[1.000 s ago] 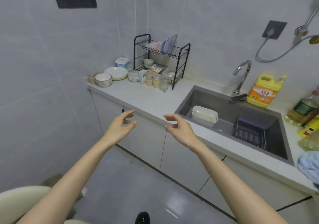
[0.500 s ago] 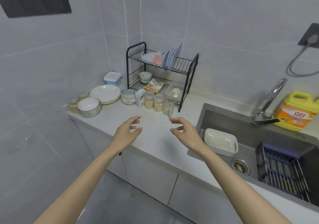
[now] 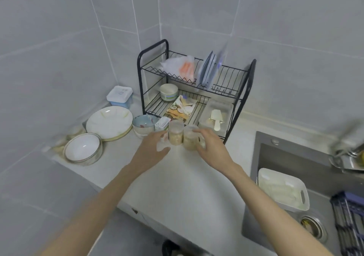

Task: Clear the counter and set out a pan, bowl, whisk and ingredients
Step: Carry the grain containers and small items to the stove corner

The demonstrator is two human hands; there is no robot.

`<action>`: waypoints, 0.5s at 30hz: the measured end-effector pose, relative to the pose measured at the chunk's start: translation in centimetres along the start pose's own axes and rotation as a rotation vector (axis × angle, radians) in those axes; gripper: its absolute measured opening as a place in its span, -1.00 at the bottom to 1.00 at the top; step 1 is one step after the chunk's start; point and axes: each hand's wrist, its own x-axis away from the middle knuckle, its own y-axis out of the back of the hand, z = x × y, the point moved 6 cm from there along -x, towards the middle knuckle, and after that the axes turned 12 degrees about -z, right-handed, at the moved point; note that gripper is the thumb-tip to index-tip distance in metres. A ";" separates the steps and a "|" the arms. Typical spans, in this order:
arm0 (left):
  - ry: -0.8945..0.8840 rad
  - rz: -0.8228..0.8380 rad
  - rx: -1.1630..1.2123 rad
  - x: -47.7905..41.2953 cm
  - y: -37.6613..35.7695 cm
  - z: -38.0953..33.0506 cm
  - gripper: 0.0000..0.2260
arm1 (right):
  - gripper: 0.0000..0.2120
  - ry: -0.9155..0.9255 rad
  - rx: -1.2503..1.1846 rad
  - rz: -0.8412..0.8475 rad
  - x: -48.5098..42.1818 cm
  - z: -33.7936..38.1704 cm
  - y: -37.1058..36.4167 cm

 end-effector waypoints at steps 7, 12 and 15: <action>-0.223 0.085 -0.246 -8.1 -3.7 1.7 -0.37 | -0.45 0.068 0.357 0.189 -6.5 -2.9 -5.7; -0.337 0.315 -0.438 -11.8 -7.5 4.0 -0.25 | -0.38 0.024 0.512 0.287 -8.7 -4.9 -8.1; -0.345 0.412 -0.438 -13.3 -9.0 5.2 -0.24 | -0.35 -0.009 0.562 0.331 -9.3 -5.4 -9.2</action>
